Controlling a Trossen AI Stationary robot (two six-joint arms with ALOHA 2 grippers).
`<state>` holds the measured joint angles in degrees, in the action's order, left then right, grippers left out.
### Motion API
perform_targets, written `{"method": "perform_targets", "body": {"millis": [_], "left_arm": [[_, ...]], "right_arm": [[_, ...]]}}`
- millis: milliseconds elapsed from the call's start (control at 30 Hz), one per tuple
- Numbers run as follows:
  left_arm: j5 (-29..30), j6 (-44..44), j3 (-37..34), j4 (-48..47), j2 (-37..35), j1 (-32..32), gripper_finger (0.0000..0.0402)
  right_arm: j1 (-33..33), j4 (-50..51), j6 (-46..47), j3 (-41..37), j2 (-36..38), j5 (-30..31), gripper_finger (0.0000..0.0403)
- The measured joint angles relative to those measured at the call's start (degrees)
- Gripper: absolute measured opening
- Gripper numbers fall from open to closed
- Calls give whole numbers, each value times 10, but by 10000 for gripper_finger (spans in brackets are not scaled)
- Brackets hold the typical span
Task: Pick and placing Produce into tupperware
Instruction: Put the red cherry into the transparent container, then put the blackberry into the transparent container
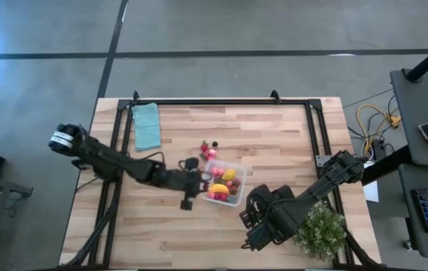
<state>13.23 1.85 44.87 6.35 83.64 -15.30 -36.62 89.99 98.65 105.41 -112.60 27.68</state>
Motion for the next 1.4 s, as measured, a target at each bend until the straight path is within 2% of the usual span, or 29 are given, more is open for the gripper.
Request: {"method": "perform_targets", "body": {"millis": [233, 367, 467, 633, 800, 933, 1067, 1167, 1267, 1400], "left_arm": [[-25, -45, 73, -13, 75, 31, 165], [-8, -45, 117, -110, 87, 31, 212], [25, -57, 145, -218, 72, 31, 236], [36, -186, 172, -360, 21, 38, 246], [41, -263, 166, -413, -44, 40, 246], [73, -300, 163, -449, -94, 40, 246], [100, -329, 132, -465, -148, 42, 246], [102, -330, 94, -465, -185, 50, 246], [103, -331, 48, -467, -222, 68, 246], [101, -331, -8, -461, -265, 105, 246]], "right_arm": [[0, 1, 2, 0, 0, 0, 258], [0, 0, 0, 0, 0, 0, 258], [2, 0, -3, 0, 0, -1, 258], [40, -3, -53, 0, 16, -2, 258], [119, -14, -150, 0, 44, 7, 258], [206, -63, -282, 0, 52, 0, 258], [299, -175, -445, -6, 47, -73, 258], [358, -247, -532, -16, 38, -93, 258], [419, -263, -571, -22, 32, -158, 258], [493, -271, -577, -33, 15, -260, 258]]}}
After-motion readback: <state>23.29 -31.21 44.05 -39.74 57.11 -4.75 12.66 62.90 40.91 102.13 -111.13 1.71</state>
